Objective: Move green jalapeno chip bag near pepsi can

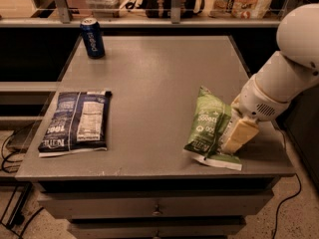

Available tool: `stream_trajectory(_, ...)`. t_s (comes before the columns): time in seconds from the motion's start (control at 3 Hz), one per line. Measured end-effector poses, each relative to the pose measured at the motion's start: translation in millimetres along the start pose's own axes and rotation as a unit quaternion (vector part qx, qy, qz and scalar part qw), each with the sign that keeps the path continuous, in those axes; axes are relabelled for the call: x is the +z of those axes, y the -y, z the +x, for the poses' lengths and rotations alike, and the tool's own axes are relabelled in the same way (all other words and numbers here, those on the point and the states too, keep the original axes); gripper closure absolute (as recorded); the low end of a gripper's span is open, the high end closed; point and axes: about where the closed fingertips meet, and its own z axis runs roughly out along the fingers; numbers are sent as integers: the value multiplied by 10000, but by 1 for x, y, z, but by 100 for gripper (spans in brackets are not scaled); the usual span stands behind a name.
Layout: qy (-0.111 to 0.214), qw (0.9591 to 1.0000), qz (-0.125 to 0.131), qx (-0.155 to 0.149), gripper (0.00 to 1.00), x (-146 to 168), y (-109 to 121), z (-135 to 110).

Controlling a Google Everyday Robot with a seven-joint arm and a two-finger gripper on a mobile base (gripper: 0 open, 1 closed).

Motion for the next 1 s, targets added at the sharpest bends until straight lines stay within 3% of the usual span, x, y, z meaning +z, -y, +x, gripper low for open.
stream_trajectory(0.33,0,10000,1,-1,87,-8,0,-2)
stream_trajectory(0.67,-1,10000,1,-4,100,-10,0,-3)
stream_trajectory(1.0,40,9976,383,-572,100,-53,2,-45)
